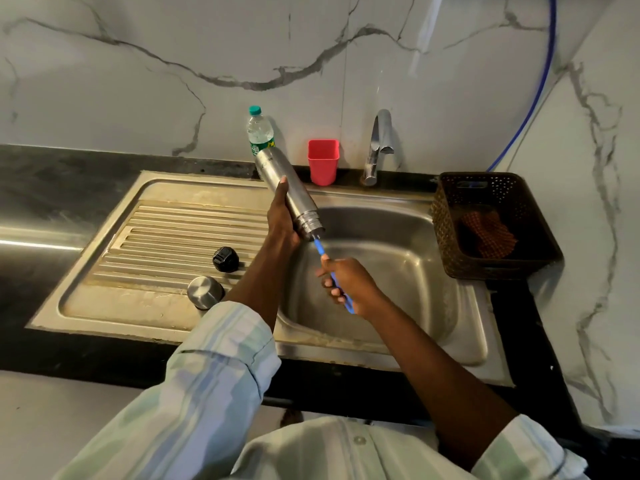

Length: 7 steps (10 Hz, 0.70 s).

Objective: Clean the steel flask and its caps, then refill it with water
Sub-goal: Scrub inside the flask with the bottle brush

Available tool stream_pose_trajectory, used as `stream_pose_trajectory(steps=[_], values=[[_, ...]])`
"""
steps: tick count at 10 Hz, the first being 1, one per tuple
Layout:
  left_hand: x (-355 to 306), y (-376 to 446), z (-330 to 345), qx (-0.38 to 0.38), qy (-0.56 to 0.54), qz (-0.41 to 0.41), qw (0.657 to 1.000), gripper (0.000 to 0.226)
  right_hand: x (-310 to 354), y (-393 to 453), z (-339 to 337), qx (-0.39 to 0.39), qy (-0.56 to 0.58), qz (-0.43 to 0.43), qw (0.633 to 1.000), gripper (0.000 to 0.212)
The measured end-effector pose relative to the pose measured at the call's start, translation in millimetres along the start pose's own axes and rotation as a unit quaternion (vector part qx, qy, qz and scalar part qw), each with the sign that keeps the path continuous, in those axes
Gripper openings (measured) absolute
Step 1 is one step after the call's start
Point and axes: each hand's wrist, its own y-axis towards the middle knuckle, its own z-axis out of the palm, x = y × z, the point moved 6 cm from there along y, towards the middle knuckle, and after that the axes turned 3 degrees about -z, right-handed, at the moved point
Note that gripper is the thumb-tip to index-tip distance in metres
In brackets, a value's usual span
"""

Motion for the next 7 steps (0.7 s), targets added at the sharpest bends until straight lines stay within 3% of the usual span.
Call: stream_pose_trajectory(steps=[1,2,3,4,5,6,7], values=[[1,-2,5,0.006,-0.002,0.009,1.000,0.067,24,-15,-13,-0.236,-0.467,-0.158,0.837,0.029],[6,-7,9,0.015,0.053,-0.015,0.998,0.073,28,-18,-6,-0.259,-0.494,-0.188,0.809,0.029],[12,-11,4,0.019,0.098,-0.045,0.994,0.048,0,5,1,-0.056,0.065,-0.007,0.996,0.027],[17,-17,4,0.044,0.029,-0.071,0.996,0.041,1,4,15,0.066,0.292,0.066,0.952,0.032],[18,-18,8,0.039,0.005,-0.059,0.997,0.043,24,-6,-12,-0.177,-0.258,-0.106,0.944,0.035],[14,-20,22,0.044,0.064,-0.042,0.996,0.057,38,-18,-13,-0.277,-0.476,-0.194,0.812,0.031],[12,-17,24,-0.010,0.164,-0.020,0.986,0.060,28,-5,-19,-0.264,-0.413,-0.186,0.852,0.031]])
